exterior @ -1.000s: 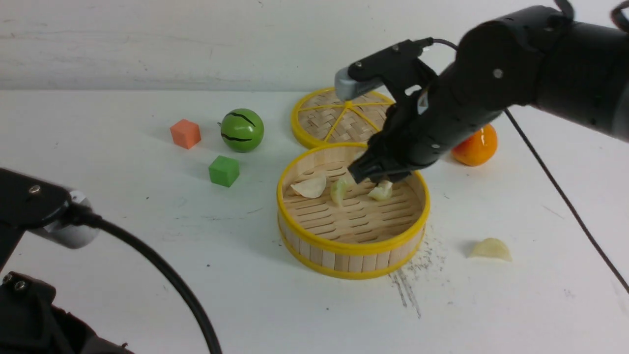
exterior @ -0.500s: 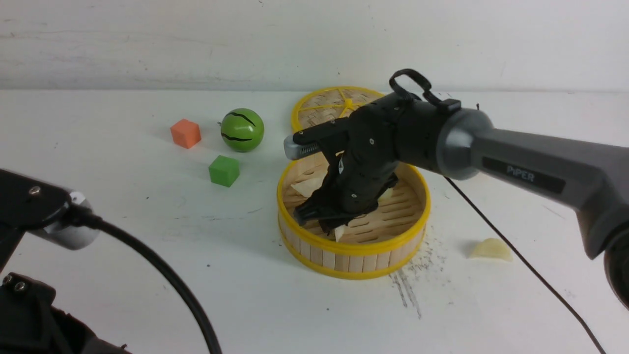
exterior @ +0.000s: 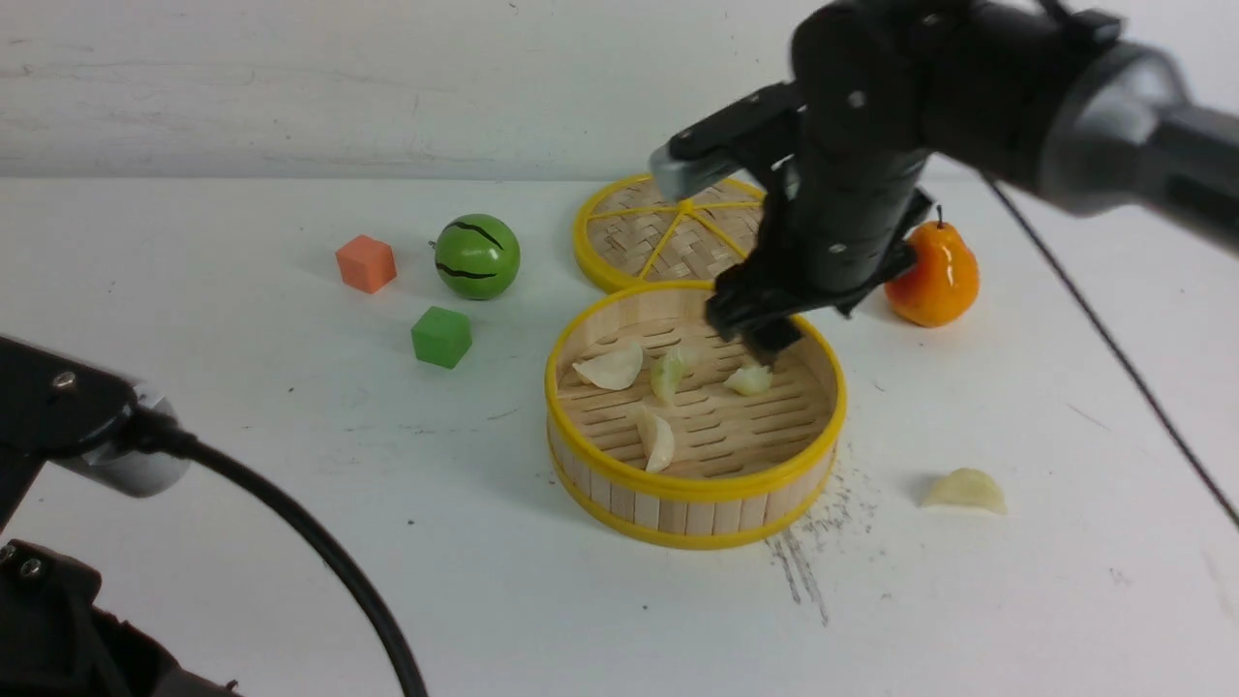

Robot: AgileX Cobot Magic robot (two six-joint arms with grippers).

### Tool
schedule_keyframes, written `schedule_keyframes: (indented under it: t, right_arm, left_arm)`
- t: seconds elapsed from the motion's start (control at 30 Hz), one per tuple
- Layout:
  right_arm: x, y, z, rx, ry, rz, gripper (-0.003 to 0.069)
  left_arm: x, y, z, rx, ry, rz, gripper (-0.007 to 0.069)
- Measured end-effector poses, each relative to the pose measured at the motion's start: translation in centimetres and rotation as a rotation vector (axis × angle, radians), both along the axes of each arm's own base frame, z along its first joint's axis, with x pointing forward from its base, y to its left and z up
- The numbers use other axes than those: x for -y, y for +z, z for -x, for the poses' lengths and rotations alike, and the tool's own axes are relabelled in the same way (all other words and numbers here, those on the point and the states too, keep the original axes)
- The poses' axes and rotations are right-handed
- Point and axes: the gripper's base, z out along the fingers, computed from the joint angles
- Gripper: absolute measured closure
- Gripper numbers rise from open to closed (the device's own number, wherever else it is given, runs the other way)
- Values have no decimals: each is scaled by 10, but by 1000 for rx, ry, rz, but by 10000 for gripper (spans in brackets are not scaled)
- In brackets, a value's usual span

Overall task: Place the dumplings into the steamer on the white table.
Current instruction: 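Reach for and grasp a dumpling lying on the table beside the steamer, then place the dumpling in the bamboo steamer basket with the right gripper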

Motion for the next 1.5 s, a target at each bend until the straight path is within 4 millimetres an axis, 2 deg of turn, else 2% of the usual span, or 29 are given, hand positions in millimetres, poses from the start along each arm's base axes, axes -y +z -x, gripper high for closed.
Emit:
schedule_keyframes:
  t: [0.07,0.13,0.23,0.37,0.67,0.77,0.87,0.9,1.0,1.03,1.07,1.23,1.37,1.4,1.43,1.47,1.5]
  right_arm:
    - [25,0,2,-19,-28,6,95]
    - [45,-8,2,-50,-53,3,99]
    - [78,-34,-1,-108,-58,11,104]
    - [98,-66,-5,-156,21,41,104]
    - [99,-129,-25,-232,338,158,104]
    - [100,-140,-28,-245,367,180,107]
    - [101,-146,-30,-242,374,205,152]
    - [101,-146,-31,-238,371,206,178]
    - [101,-146,-32,-231,344,200,320]
    - [101,-145,-32,-229,331,198,397]
    - [101,-145,-32,-227,318,194,431]
    - [102,-138,-30,-229,247,172,421]
    - [85,-88,-26,-151,155,123,421]
    - [80,-81,-25,-136,150,115,421]
    - [66,-53,-21,-78,103,64,421]
    - [60,-47,-19,-67,90,46,421]
    - [43,-25,-14,-18,69,-8,421]
  left_arm:
    - [0,0,0,0,0,0,628]
    - [0,0,0,0,0,0,628]
    - [0,0,0,0,0,-1,628]
    - [0,0,0,3,0,2,624]
    - [1,1,-1,17,1,13,616]
    - [1,1,-1,16,1,15,613]
    - [1,1,-1,12,1,16,609]
    - [1,1,-1,11,0,17,608]
    - [1,1,-1,9,0,20,606]
    - [2,1,-1,9,0,20,605]
    - [2,1,-1,8,0,21,603]
    - [1,1,0,-1,-1,16,597]
    - [1,0,1,-12,-2,8,594]
    - [1,0,1,-12,-2,8,594]
    - [1,0,1,-8,-2,10,593]
    - [1,0,0,-4,-1,14,593]
    - [2,1,-1,9,0,24,593]
